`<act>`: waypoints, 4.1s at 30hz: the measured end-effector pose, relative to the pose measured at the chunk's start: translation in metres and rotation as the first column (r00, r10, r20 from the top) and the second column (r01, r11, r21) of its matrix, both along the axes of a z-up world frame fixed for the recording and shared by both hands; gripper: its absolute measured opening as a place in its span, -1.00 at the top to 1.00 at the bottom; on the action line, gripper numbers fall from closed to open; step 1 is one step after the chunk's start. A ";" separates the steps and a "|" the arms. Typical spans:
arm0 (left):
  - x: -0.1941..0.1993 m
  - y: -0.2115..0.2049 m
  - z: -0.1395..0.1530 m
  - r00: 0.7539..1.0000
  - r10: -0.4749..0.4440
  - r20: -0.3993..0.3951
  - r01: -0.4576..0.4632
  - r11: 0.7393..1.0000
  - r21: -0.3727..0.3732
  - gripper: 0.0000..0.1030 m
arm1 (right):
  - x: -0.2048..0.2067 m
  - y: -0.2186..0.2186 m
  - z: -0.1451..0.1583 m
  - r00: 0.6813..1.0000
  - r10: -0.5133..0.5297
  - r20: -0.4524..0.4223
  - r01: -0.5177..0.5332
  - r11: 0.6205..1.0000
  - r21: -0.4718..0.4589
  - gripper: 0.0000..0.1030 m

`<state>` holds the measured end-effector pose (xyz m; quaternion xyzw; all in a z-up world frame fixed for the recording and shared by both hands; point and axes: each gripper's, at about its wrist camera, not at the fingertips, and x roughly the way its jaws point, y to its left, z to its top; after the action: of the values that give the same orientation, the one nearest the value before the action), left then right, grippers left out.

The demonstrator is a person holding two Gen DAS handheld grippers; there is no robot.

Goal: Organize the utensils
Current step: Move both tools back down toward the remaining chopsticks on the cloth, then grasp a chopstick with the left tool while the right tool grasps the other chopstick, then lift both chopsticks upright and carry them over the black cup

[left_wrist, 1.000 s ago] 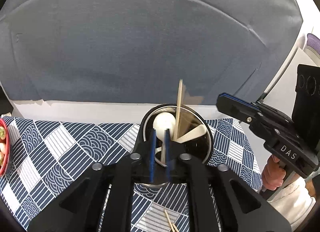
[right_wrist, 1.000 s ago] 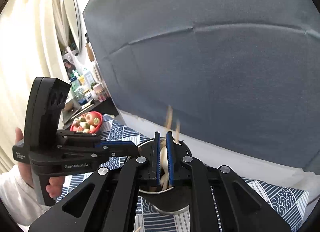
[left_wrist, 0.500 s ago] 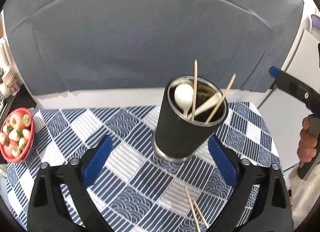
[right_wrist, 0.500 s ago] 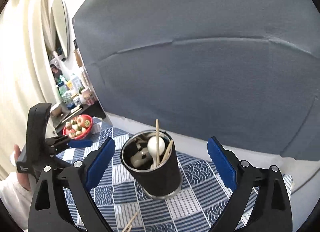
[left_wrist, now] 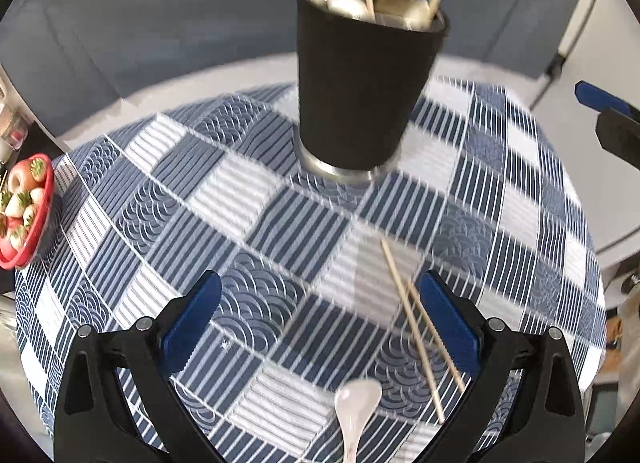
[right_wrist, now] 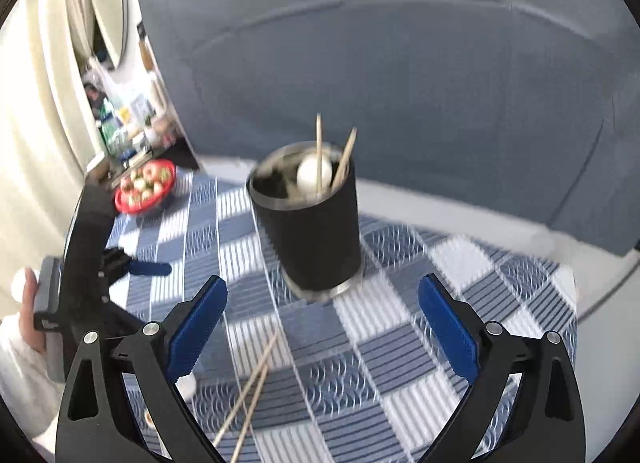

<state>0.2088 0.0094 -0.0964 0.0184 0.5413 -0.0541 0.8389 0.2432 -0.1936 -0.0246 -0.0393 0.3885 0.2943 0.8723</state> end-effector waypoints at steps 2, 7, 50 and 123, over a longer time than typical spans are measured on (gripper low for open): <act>-0.007 -0.002 -0.006 1.000 -0.006 -0.018 0.006 1.000 0.007 -0.88 | -0.010 0.000 -0.008 1.000 0.009 -0.025 -0.009 1.000 -0.011 -0.79; -0.018 -0.003 -0.018 0.996 -0.019 -0.083 0.017 1.000 -0.024 -0.88 | -0.034 0.000 -0.024 0.998 0.019 -0.067 -0.021 0.999 -0.036 -0.79; 0.011 -0.058 -0.088 0.941 -0.185 -0.283 0.208 0.977 0.052 -0.91 | -0.094 0.047 -0.154 0.946 0.092 -0.312 -0.201 0.920 -0.338 -0.84; 0.042 0.038 0.204 0.925 0.005 0.380 0.060 0.986 -0.158 0.93 | -0.014 -0.029 0.118 0.962 -0.180 0.206 0.118 0.952 0.281 0.91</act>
<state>0.2511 0.0472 0.1074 -0.0342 0.3624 -0.1065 0.9253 0.2297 -0.2224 0.0931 0.0744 0.2441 0.2702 0.9284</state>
